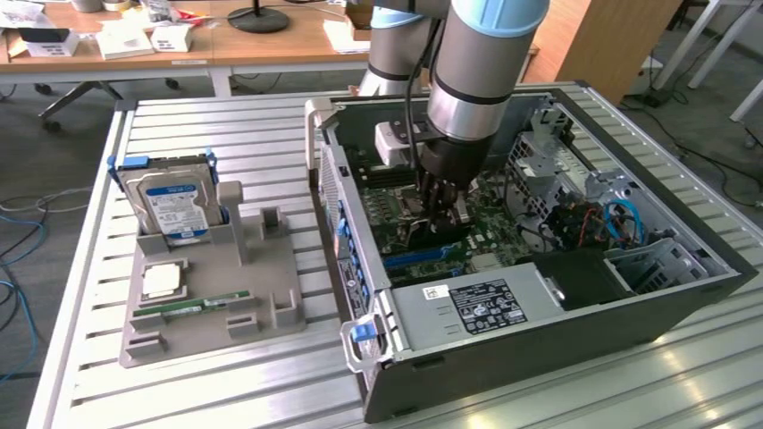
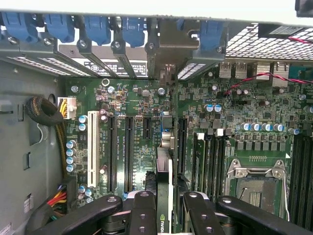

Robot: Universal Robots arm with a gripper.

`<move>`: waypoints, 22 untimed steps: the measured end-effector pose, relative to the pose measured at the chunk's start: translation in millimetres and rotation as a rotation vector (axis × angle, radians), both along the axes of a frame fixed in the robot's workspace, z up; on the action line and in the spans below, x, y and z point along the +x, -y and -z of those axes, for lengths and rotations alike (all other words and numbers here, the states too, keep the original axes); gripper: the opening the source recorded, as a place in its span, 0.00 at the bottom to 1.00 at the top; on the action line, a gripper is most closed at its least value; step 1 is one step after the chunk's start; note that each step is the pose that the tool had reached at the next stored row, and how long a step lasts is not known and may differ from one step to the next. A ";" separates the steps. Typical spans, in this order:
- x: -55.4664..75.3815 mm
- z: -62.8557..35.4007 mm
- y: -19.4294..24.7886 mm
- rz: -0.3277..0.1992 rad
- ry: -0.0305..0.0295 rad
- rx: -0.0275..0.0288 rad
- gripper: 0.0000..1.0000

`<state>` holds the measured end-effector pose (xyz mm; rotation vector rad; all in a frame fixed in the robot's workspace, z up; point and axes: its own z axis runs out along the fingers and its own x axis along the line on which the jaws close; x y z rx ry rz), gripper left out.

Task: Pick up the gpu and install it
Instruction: 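Insert the gpu into the slot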

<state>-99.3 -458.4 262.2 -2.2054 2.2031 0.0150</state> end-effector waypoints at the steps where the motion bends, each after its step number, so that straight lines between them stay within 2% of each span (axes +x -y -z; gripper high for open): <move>1: 0.0 0.5 0.0 0.000 0.0001 0.0000 0.26; 22: 0.0 4.0 1.3 0.004 -0.0001 -0.0002 0.26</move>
